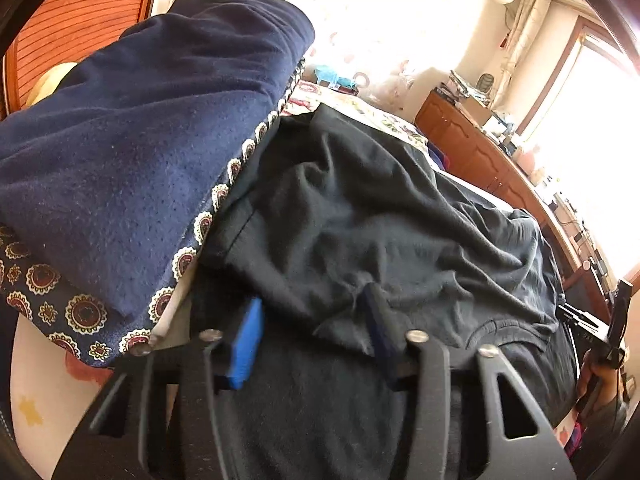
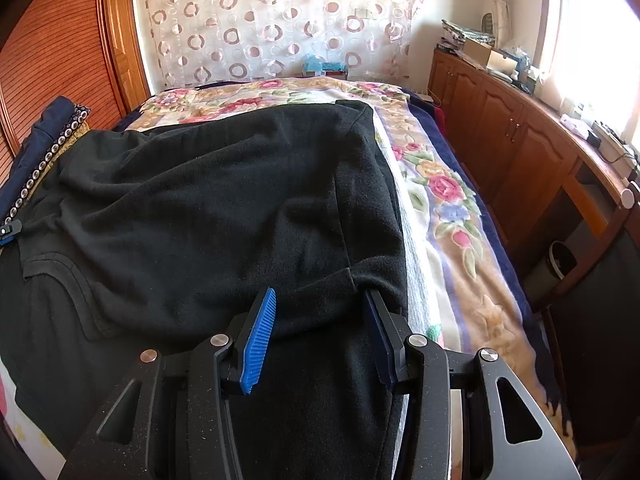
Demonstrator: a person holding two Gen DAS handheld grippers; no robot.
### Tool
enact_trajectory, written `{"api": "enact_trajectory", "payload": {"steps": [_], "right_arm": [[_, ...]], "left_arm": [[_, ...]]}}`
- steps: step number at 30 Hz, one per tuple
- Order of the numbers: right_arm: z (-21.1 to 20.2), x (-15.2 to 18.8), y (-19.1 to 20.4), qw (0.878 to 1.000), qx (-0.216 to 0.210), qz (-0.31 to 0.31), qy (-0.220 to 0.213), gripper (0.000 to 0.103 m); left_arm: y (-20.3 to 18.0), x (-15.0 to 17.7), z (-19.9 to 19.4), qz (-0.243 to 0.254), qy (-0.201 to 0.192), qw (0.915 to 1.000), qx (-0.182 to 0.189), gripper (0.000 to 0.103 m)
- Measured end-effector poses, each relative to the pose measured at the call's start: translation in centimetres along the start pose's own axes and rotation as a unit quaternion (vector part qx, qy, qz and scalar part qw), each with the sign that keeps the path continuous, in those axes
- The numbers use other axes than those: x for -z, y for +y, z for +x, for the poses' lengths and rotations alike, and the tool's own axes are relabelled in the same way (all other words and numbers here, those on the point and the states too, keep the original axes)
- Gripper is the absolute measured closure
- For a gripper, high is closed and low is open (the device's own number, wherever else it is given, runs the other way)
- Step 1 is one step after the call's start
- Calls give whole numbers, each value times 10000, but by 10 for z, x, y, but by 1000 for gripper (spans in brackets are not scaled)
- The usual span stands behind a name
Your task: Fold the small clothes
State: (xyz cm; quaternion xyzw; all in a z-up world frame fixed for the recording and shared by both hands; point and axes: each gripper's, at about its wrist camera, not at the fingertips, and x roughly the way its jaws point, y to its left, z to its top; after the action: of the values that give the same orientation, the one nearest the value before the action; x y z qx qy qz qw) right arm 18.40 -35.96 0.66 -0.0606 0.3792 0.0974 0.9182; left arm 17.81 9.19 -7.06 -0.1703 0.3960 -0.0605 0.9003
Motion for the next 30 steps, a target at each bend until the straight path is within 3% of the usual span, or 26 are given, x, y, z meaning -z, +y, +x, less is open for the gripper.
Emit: {"api": "enact_trajectory", "payload": {"steps": [5,7,9,11,13,18,24,30], "right_arm": [[0,0,1,10000,59,-18,1,57],[0,-1,2,9999,134,-72,-1,57],[1,-3,2,9999,130,-73,-5,68],[2,-5,2,9998,176,-95,9,90],[-1,-7,3,9997,153,-174,-47,95],[-22,-9,5,9988,-14,-206,-437,97],[-55,-11,6,9961,-155,-162,-858,97],[-95,-4,5,9915,-348,-157,-1244,97]], "left_arm": [[6,2,-3,-56,13,10000,9,96],[1,5,-6,119,-2,9999,-44,97],[-5,5,-8,279,-61,9995,-104,97],[-9,6,-11,318,-115,9994,-101,97],[-9,5,-12,347,-187,9992,-74,99],[-16,0,-32,487,-616,9968,-152,100],[-27,-2,-84,619,-1175,9910,142,100],[-27,-2,-127,770,-1413,9864,342,100]]}}
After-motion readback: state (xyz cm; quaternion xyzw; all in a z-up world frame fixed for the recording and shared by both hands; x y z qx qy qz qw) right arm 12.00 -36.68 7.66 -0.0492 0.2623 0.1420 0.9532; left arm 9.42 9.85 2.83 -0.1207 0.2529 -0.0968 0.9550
